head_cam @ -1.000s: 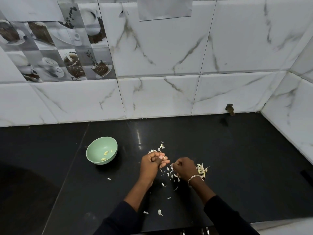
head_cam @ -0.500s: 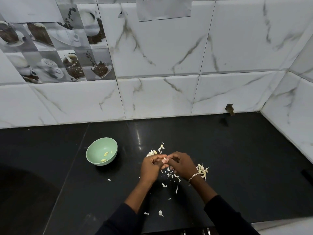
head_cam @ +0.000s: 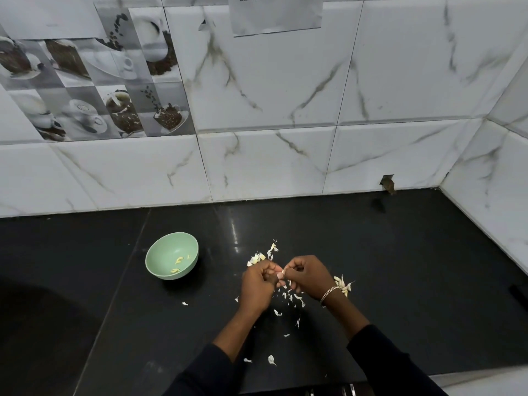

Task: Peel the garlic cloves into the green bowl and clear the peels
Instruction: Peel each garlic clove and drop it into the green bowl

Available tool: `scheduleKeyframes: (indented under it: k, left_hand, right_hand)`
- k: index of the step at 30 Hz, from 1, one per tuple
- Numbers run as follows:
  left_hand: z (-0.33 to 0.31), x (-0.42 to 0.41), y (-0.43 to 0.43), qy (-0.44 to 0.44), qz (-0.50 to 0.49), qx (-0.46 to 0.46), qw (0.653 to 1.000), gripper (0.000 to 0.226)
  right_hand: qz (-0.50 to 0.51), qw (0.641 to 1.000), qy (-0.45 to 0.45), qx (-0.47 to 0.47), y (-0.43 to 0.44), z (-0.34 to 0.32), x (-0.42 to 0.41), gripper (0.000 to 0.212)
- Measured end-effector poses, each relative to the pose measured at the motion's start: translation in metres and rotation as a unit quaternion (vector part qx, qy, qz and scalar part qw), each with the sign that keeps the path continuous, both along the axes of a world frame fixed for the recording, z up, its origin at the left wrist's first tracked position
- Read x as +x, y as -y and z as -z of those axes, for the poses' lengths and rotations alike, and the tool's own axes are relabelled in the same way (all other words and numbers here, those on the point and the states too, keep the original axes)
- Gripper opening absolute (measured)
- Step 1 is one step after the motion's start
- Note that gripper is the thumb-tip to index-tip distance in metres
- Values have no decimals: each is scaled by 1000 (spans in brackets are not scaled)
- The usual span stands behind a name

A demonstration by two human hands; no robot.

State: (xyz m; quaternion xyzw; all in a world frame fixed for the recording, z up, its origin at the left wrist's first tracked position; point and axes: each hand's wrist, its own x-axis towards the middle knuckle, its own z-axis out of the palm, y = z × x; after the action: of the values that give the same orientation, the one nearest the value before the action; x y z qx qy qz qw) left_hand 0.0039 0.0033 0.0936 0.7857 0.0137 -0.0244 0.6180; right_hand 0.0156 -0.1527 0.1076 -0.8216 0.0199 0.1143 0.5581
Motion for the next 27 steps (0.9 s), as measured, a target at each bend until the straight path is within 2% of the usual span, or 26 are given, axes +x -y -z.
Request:
scheduleKeyframes:
  k: [5,10,18,27]
  left_hand:
    - [-2,0,2,-4,-4,0,1000,13]
    - [-4,2,2,-17,-2,-38,999,15]
    - [-6,3,7,37,-26,37,998,16]
    - [-14,15,-4,9,47,31,998,9]
  right_hand:
    - [20,1000,2,3,-1,-2,-1,16]
    - [50,998,-1,34,-4,-1,-1,11]
    - [93,993,4,66,-9,1,0,13]
    - [80,991,8,106,-5,0,3,19]
